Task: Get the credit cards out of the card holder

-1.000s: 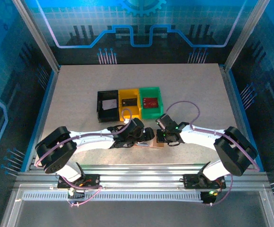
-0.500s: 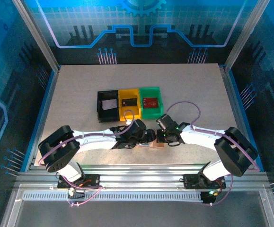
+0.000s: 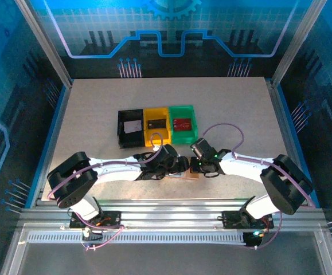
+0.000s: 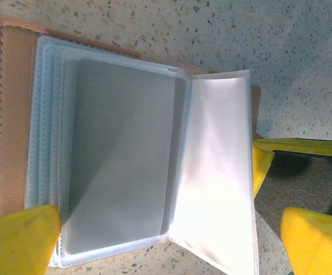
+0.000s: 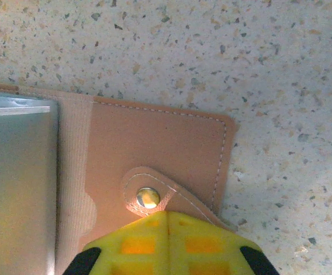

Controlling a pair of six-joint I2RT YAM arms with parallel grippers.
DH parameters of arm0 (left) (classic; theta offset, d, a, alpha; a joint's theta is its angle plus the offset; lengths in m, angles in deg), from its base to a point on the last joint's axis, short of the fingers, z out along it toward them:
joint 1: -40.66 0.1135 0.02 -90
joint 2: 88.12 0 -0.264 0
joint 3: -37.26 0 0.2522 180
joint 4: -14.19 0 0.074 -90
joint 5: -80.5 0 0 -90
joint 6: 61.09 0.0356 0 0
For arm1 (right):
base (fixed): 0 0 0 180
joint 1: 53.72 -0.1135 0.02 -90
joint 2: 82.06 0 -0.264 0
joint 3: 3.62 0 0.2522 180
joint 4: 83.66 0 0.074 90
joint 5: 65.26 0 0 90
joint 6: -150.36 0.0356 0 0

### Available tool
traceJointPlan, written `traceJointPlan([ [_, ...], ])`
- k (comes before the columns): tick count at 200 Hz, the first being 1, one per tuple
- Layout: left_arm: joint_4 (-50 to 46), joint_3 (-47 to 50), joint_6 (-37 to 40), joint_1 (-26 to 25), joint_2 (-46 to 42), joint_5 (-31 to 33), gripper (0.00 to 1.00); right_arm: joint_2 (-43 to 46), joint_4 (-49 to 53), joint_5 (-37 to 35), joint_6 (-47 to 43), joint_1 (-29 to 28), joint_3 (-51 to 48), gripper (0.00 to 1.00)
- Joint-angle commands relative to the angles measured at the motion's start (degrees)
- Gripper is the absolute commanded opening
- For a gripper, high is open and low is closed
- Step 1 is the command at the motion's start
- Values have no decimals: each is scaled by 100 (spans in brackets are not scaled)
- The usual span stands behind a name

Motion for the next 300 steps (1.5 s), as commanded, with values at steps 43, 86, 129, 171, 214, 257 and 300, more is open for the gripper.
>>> traceJointPlan([
  [43, 832, -220, -258, -71, 107, -391, 99, -203, -128, 242, 35, 33, -343, 0],
  [86, 1105, -249, -374, -90, 98, -488, 99, -199, -226, 272, 44, 33, -403, 0],
  [129, 1439, -255, -480, -89, 46, -587, 99, -223, -323, 324, 68, 38, -463, 0],
  [171, 1678, -265, -536, -89, 1, -655, 99, -237, -358, 347, 81, 50, -484, 0],
  [214, 1852, -317, -532, -91, 32, -748, 99, -232, -398, 361, 83, 62, -511, 0],
  [257, 1951, -394, -506, -80, 12, -820, 99, -197, -431, 371, 84, 74, -553, 0],
  [300, 2123, -418, -543, -88, -8, -899, 99, -179, -484, 400, 89, 88, -595, 0],
])
